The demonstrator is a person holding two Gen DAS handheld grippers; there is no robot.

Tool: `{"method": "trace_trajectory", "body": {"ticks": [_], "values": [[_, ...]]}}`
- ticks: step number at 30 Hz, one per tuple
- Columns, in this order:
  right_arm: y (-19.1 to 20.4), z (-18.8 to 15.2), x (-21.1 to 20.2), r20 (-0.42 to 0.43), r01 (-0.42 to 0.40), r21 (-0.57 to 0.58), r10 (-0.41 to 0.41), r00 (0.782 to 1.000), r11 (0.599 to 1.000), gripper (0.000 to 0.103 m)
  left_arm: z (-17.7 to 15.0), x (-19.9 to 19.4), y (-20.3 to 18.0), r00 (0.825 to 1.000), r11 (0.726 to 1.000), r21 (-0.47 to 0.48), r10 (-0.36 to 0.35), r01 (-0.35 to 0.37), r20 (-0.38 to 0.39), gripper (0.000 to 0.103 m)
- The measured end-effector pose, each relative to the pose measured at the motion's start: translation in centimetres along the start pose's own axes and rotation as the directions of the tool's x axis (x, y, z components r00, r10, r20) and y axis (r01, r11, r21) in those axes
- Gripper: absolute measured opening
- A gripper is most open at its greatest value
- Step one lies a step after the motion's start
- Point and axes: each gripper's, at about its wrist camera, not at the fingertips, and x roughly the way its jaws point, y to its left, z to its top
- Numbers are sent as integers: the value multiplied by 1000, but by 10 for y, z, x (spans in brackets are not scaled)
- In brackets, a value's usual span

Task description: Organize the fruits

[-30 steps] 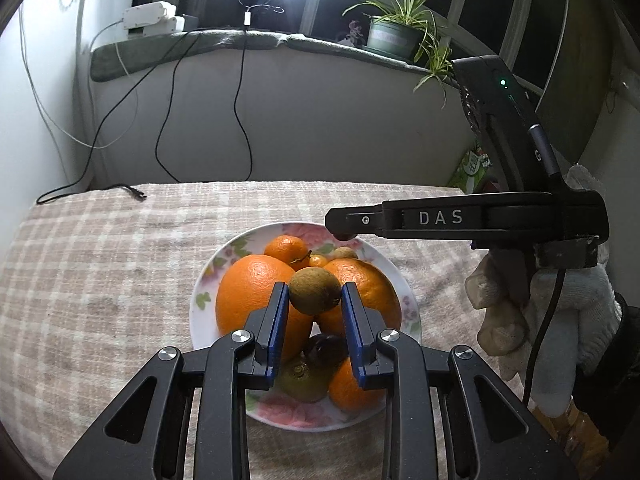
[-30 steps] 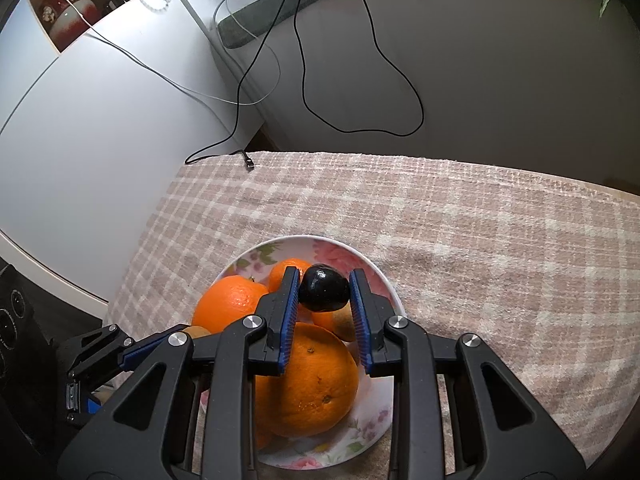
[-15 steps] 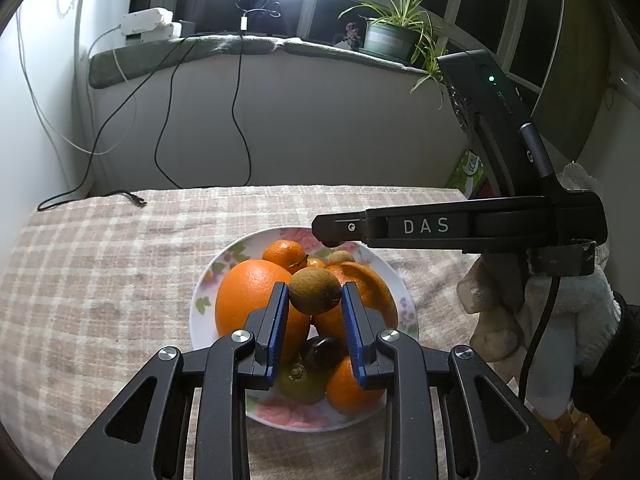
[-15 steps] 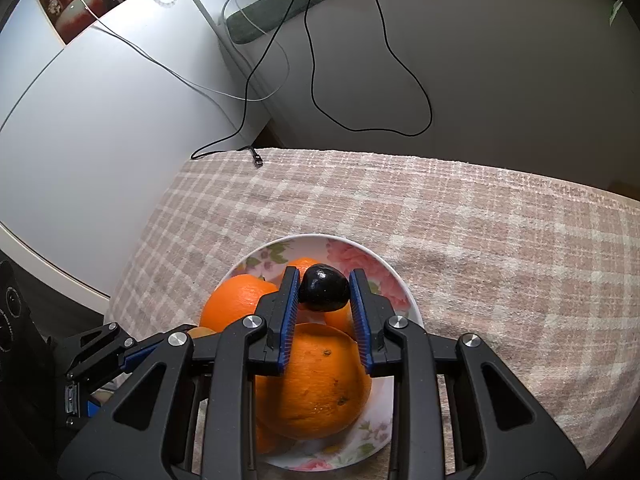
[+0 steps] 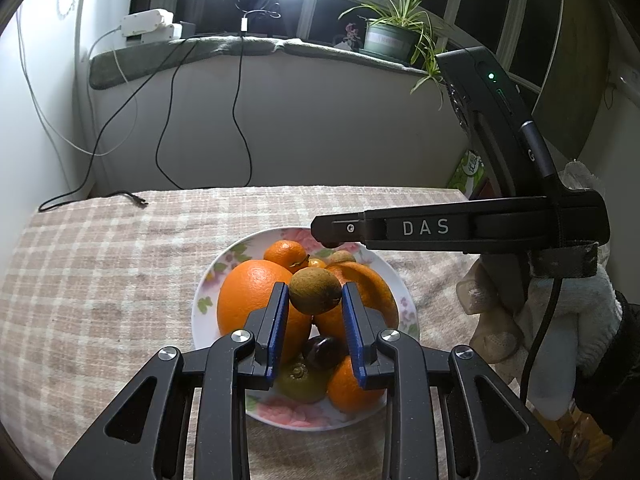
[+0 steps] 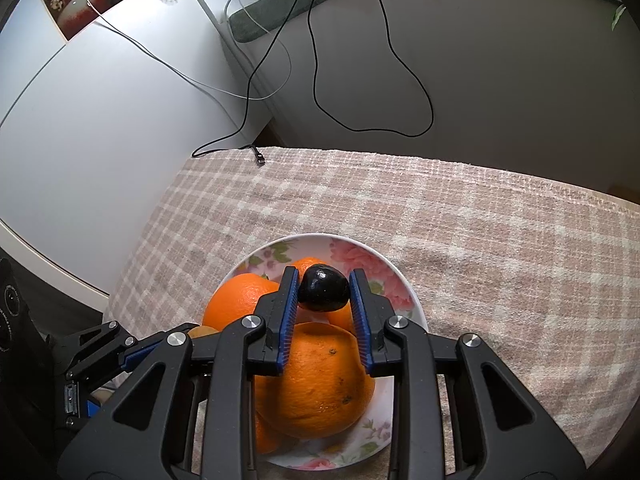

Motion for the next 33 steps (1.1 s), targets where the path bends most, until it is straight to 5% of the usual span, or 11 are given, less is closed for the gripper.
{"method": "trace_trajectory", "body": {"ticks": [5,10,24,33], "values": [[0,0,1,-8,8,-4,-8,1000,1000,28,0,-1,0,1000,1000,1,1,-1,0,27],[1,1,-2,12,17,-3,-17,1000,1000,60,1,-2,1,1000,1000,0,4,-4,2,37],[-2,3,-16,43,30,14,-31,999,999,79,0,-4,3,1000,1000,-9,26,-26,4,61],[1,-3,-32,74,61,-5,-61,995,998,81,0,-14,-1,998,999,-7,53,-53,19,64]]}}
